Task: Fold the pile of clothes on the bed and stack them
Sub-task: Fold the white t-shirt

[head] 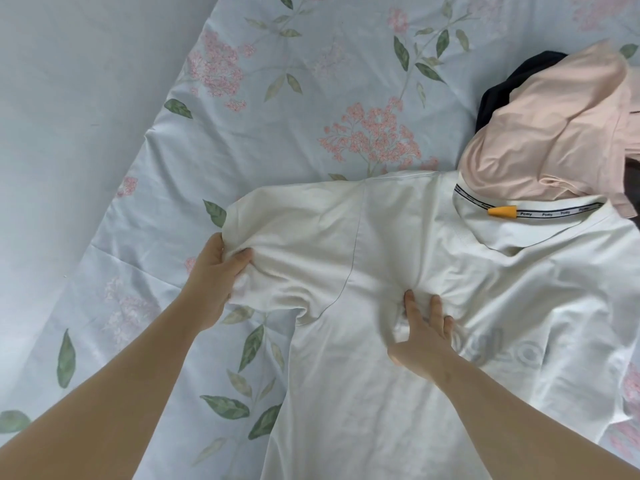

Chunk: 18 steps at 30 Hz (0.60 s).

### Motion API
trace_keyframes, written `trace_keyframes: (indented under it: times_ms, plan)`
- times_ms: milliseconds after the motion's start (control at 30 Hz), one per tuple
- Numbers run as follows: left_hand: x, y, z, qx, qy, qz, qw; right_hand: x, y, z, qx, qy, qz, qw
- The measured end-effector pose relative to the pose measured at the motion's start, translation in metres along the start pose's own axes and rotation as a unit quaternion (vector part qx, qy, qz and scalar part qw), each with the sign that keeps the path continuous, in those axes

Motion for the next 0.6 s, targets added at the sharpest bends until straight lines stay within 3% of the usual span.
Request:
trace_keyframes:
  times_ms: [67,133,233,267,367,500,600]
  plan:
    - [-0.003,0.007,0.006,0.038,-0.018,0.057,0.998,0.0,0.0,0.001,-0.003,-0.005,-0.004,1.0]
    - [-0.001,-0.002,0.009,0.145,-0.014,0.071,0.987,-0.001,-0.001,0.001,-0.004,-0.008,-0.006,1.0]
    - [0.005,-0.031,-0.002,0.292,0.036,-0.035,0.955,-0.002,-0.001,0.001,-0.001,-0.007,-0.003,1.0]
    - [0.004,-0.031,-0.004,0.331,0.053,-0.035,0.942,-0.002,-0.001,0.001,0.0,-0.006,-0.003,1.0]
    - [-0.007,-0.006,0.005,0.456,0.06,0.028,0.888,-0.003,-0.002,0.002,0.006,-0.008,0.001,1.0]
    - [-0.03,0.025,-0.001,0.602,0.091,-0.056,0.791,-0.007,-0.006,0.003,0.029,-0.018,0.02,0.999]
    - [-0.05,0.086,0.002,0.634,0.221,0.061,0.739,-0.011,-0.013,0.001,0.056,-0.05,0.034,0.997]
Point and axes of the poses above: each hand's wrist, its own x-axis towards the middle knuckle, its own y-axis out of the palm, z = x × y, the point moved 7 cm from there along x, towards the middle knuckle, and after that the axes turned 15 degrees about y, right-handed, at the moved point
